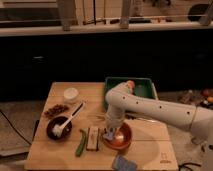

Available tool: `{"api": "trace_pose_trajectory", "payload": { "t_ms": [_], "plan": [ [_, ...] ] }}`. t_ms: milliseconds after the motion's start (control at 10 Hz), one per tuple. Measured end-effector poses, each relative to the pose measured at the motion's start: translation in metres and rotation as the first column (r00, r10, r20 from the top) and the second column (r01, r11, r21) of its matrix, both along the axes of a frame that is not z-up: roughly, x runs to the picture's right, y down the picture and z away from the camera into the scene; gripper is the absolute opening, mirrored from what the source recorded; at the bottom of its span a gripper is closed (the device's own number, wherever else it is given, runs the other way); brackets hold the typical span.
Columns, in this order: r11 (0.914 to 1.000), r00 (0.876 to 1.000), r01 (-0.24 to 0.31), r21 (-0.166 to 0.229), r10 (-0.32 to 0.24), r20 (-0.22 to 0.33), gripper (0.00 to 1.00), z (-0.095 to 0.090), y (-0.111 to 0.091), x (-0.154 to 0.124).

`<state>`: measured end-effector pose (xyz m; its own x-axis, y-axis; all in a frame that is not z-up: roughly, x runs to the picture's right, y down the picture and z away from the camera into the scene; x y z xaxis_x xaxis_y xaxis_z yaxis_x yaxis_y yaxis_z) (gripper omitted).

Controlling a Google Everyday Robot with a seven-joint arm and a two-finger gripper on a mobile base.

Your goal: Wipe red bowl with towel

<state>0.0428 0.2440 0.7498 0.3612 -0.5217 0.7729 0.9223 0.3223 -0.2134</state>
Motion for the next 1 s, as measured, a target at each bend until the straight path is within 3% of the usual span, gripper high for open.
{"api": "trace_pose_trajectory", "payload": {
  "t_ms": [300, 500, 800, 1000],
  "plan": [
    [0.9993, 0.998, -0.031, -0.022, 0.029, -0.060, 0.00, -0.005, 0.009, 0.034],
    [0.9974, 0.989, -0.068, -0.022, 0.065, -0.132, 0.00, 0.000, 0.006, 0.063],
    [0.9972, 0.980, -0.073, 0.011, 0.074, -0.183, 0.00, 0.018, -0.017, 0.074],
    [0.9984, 0.983, -0.049, 0.030, 0.053, -0.176, 0.00, 0.028, -0.034, 0.065]
  ]
}}
